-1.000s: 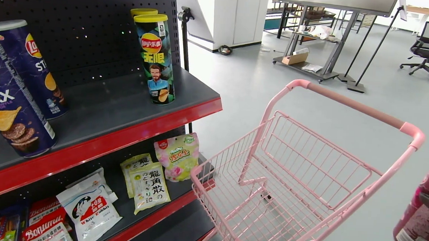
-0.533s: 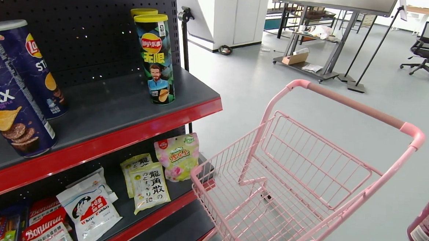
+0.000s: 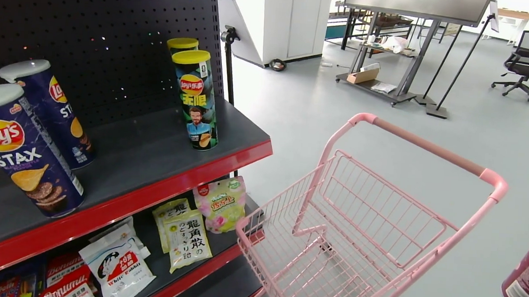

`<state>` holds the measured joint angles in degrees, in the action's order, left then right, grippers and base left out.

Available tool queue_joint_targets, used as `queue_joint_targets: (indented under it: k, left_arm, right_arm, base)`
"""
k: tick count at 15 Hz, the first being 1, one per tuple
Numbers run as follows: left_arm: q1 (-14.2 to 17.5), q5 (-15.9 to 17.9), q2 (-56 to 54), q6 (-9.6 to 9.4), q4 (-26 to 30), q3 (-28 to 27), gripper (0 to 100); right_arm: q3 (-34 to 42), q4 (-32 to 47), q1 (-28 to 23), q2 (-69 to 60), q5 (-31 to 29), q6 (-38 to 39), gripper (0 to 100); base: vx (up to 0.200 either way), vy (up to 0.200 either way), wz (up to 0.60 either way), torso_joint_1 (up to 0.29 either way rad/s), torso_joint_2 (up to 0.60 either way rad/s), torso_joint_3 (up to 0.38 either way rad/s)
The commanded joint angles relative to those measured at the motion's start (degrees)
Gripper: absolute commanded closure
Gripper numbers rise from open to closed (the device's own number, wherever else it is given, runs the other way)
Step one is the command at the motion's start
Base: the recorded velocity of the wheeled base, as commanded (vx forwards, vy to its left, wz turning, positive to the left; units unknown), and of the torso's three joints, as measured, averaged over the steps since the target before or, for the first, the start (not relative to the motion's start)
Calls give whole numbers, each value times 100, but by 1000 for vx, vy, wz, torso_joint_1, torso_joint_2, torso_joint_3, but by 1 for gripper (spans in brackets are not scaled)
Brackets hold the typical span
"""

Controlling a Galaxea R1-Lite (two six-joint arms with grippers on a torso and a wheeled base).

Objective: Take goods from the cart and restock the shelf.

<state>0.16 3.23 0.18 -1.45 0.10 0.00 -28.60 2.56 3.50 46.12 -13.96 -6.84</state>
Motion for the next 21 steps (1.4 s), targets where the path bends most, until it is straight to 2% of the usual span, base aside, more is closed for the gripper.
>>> queue_joint_targets:
  k: [1,15,21]
  left_arm:
    - [2,2,-1,4,-1,0,0]
    - [2,2,8,4,-1,0,0]
    - [2,2,8,-4,-1,0,0]
  right_arm:
    - [12,-1,2,55,-2,-2,100]
    - [-14,-300,10,398,157,-98,100]
    - [3,-291,10,398,157,-98,100]
  base:
    - [0,0,0,222,-564,-339]
    - [0,0,0,153,-363,-210]
    - [0,0,600,10,-14,-6]
